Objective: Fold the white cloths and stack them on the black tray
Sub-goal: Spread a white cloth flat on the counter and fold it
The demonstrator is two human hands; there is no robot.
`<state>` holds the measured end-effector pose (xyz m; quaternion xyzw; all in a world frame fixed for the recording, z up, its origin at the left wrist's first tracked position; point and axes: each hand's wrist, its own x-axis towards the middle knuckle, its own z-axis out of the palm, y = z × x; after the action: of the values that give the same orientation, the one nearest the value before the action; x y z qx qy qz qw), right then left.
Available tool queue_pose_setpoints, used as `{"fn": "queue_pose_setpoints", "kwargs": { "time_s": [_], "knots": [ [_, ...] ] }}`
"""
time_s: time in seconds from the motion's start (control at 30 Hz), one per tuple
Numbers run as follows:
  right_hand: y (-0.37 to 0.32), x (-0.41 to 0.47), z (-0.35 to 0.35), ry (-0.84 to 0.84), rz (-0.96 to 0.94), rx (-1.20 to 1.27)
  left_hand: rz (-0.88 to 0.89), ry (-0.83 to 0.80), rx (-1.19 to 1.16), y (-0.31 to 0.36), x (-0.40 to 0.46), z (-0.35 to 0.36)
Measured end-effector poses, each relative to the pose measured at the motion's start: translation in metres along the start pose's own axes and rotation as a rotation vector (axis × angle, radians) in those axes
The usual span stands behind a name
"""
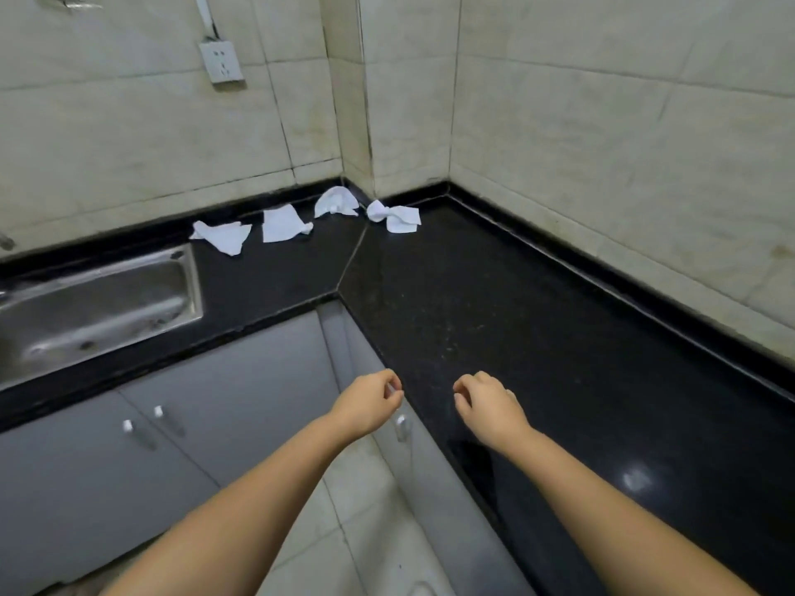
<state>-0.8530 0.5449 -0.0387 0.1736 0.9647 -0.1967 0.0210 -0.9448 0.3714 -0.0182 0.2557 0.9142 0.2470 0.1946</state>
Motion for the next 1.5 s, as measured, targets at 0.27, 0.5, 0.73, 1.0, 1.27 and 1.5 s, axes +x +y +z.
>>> {"fn": "queue_pose_setpoints", "kwargs": {
  "time_s": [0.27, 0.5, 0.73, 1.0, 1.27, 1.5],
  "knots": [
    [-0.026, 0.158, -0.015, -0.076, -0.042, -0.084, -0.034, 0.034, 0.028, -0.033, 0.144, -0.066],
    [-0.031, 0.291, -0.019, -0.040, 0.041, -0.032, 0.037, -0.040, 0.065, -0.055, 0.291, -0.095],
    [-0.043, 0.449, -0.003, -0.032, 0.183, -0.020, 0.180, -0.145, 0.141, -0.083, 0.462, -0.131],
    [-0.041, 0.594, 0.002, 0.013, 0.292, -0.026, 0.513, -0.040, 0.453, -0.094, 0.606, -0.140],
    [-0.026, 0.638, 0.021, 0.002, 0.300, -0.185, 0.565, -0.050, 0.584, -0.109, 0.646, -0.123],
    [-0.031, 0.593, -0.026, 0.280, 0.335, 0.471, 0.500, 0.112, 0.170, -0.100, 0.623, -0.154]
  ]
}}
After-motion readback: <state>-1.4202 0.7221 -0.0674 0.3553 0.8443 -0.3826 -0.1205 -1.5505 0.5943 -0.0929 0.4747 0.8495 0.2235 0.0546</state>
